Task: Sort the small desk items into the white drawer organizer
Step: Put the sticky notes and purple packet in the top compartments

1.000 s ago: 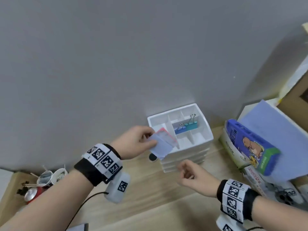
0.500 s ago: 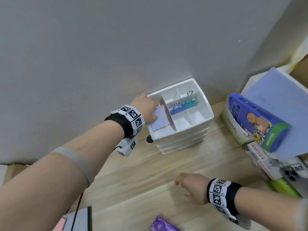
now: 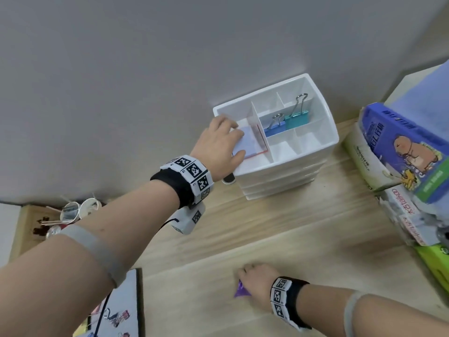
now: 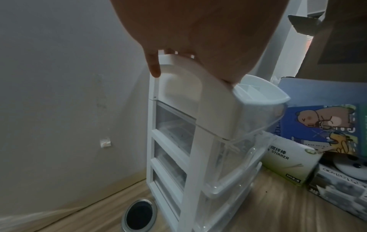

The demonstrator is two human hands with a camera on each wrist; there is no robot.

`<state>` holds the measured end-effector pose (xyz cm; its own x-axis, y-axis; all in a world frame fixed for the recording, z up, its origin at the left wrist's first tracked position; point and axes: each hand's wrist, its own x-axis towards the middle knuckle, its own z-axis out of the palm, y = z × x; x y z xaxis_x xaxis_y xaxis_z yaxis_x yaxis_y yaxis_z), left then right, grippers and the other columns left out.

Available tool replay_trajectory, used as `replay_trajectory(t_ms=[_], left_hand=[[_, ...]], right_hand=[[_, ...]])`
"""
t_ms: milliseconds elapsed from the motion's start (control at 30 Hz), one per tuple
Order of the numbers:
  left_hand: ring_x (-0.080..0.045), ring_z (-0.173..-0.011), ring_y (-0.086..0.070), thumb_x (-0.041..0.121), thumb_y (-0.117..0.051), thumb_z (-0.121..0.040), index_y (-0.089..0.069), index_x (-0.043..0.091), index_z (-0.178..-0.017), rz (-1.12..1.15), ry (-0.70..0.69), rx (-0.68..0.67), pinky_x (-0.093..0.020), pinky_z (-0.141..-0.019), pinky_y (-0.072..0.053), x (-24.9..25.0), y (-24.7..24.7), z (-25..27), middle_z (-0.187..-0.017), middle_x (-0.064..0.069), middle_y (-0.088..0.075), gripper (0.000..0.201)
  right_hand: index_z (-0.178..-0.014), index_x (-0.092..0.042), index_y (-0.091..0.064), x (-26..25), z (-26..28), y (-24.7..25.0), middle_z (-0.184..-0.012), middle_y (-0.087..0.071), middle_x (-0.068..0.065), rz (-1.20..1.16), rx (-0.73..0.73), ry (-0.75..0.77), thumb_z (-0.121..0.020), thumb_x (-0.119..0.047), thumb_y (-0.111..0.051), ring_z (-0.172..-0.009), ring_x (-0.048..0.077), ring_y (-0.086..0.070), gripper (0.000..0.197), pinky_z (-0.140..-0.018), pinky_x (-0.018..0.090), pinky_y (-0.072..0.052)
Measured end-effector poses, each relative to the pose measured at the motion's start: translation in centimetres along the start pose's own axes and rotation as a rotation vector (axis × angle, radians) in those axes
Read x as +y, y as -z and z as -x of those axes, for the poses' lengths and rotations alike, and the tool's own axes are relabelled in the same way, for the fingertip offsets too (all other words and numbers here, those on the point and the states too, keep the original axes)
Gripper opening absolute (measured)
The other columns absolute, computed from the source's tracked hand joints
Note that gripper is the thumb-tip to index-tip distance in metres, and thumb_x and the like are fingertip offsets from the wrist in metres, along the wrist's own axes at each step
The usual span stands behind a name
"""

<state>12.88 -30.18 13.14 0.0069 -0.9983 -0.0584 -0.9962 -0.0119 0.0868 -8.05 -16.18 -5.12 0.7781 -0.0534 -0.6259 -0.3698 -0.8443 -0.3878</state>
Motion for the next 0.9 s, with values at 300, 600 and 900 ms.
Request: replay_trajectory(t_ms=[300,600,900], left_hand=[[-0.027,-0.119,-0.042,0.040,-0.053,-0.088,-0.061,0.020,-0.125,-0.090,-0.014,-0.125,-0.039,-0.095,-0.042,0.4,0.6,-1.1,-0.124,-0.001,-0.058,0.043],[-0.027,-0.133,-0.032,0.048,-0.048,-0.087,-0.058,0.029,-0.122,-0.108,0.049,-0.240,-0.041,-0.099,-0.037,0.7,3.0,-2.1,-0.127,-0.003,-0.053,0.041],[-0.028,-0.122,-0.041,0.044,-0.054,-0.086,-0.053,0.024,-0.121,-0.118,0.019,-0.258,-0.039,-0.092,-0.040,0.7,2.2,-2.7,-0.118,-0.003,-0.062,0.041]], right_hand=[[-0.126,-0.017,-0.038,6.0,6.7,6.7,-0.110,-0.064,0.011,-0.196,0.146,-0.012,-0.082,-0.015,-0.063,-0.095,0.037,-0.064,0.050,-0.072,0.037,-0.045],[-0.117,-0.033,-0.048,8.2,19.5,24.3,-0.097,-0.066,-0.010,-0.515,0.831,0.035,-0.088,-0.035,-0.068,-0.082,0.012,-0.062,0.035,-0.075,0.033,-0.053],[-0.107,-0.020,-0.056,13.9,13.6,38.4,-0.096,-0.070,0.005,-0.597,1.150,-0.210,-0.078,-0.019,-0.076,-0.086,0.026,-0.063,0.035,-0.081,0.031,-0.048]])
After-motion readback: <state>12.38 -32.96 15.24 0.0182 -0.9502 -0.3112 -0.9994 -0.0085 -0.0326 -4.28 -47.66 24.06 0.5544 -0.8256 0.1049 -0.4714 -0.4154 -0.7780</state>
